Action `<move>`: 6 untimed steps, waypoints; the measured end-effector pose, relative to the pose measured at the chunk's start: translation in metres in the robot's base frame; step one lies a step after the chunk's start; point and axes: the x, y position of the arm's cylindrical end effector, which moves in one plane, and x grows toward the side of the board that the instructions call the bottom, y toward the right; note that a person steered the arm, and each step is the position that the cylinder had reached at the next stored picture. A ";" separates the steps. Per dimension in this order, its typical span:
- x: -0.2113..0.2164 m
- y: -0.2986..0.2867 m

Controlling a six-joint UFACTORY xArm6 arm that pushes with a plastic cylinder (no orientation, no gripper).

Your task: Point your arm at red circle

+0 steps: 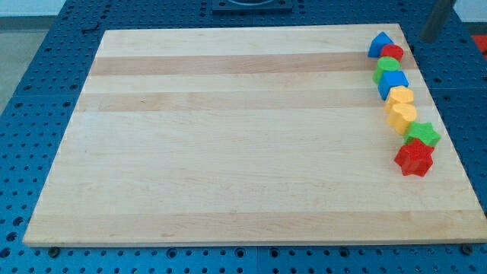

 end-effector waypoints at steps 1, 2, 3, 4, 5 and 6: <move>0.003 -0.029; 0.043 -0.029; 0.074 -0.025; 0.077 -0.028; 0.070 -0.054; 0.056 -0.086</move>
